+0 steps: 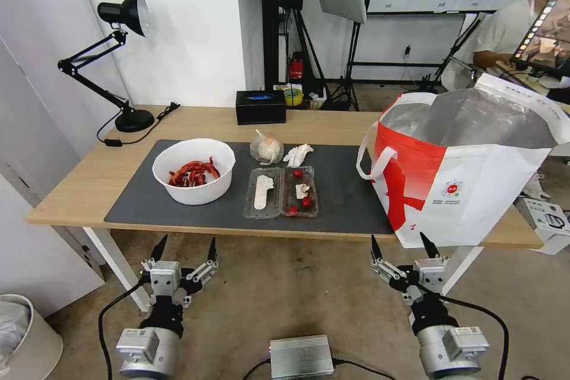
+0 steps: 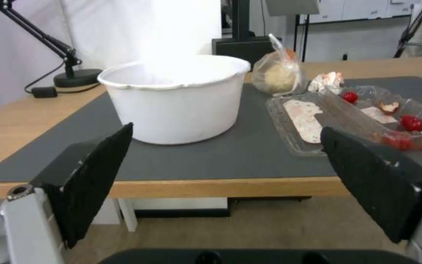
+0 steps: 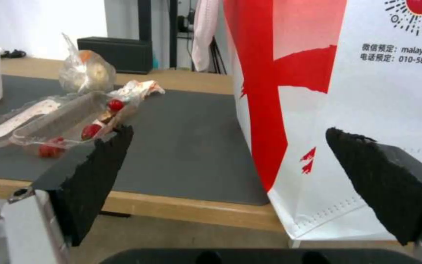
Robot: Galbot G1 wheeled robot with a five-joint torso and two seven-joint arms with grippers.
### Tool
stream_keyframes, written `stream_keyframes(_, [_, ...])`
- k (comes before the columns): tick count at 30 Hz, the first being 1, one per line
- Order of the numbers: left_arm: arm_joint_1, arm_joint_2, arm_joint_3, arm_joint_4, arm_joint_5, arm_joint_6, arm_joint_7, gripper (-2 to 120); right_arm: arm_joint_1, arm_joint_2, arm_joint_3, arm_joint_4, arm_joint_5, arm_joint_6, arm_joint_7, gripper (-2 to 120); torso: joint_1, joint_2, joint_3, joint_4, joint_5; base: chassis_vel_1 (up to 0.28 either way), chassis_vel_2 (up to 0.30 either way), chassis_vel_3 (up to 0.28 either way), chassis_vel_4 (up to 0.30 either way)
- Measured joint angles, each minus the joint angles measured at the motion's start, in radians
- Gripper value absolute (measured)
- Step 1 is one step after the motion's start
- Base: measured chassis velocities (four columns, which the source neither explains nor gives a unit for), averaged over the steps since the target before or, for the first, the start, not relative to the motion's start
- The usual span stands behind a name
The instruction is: Pick up the trash from the table and place it into the takeout bag.
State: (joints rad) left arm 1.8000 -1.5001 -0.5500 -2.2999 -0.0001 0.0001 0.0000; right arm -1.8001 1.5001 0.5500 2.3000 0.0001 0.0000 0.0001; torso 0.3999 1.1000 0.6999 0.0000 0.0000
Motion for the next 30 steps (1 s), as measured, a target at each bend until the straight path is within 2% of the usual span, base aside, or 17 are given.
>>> stream_keyframes(14, [0.0,0.0,0.0,0.0,0.0,0.0,0.0,100,0.0,0.0,0.0,0.0,0.0,0.0,0.0,100,0.0,0.0,0.0,0.0,0.0,0.0,0.0,0.0,0.0])
stream_keyframes(18, [-0.006,0.004,0.006,0.0,-0.014,0.0,-0.006,100,-0.017,-0.043,0.05,0.011,0.048,0.028,-0.023,100,0.0,0.0,0.0,0.0002,0.0005,0.0,0.0,0.0,0.0])
stream_keyframes(20, [-0.036,0.031,0.044,0.0,-0.083,-0.001,-0.041,100,-0.047,-0.121,0.146,0.039,0.134,0.087,-0.064,100,0.0,0.0,0.0,-0.0001,-0.001,0.0,0.0,0.0,0.0])
stream_keyframes(21, [-0.036,0.031,0.044,0.0,-0.083,-0.001,-0.041,100,-0.047,-0.121,0.146,0.039,0.134,0.087,-0.064,100,0.0,0.0,0.0,-0.0001,-0.001,0.0,0.0,0.0,0.0])
stream_keyframes(22, [-0.057,0.049,0.072,0.0,-0.131,-0.001,-0.064,100,-0.049,-0.139,0.162,0.041,0.161,0.105,-0.079,100,0.0,0.0,0.0,-0.0003,0.0002,0.0,0.0,0.0,0.0])
stream_keyframes(24, [-0.093,0.081,0.118,-0.003,-0.213,-0.007,-0.104,100,-0.044,-0.149,0.169,0.037,0.175,0.116,-0.092,100,0.0,0.0,0.0,-0.0004,0.0,0.0,0.0,0.0,0.0])
stream_keyframes(30, [-0.097,0.092,0.132,0.005,-0.236,-0.026,-0.115,100,-0.034,-0.152,0.161,0.025,0.186,0.122,-0.105,100,0.0,0.0,0.0,-0.0001,0.0001,0.0,0.0,0.0,0.0])
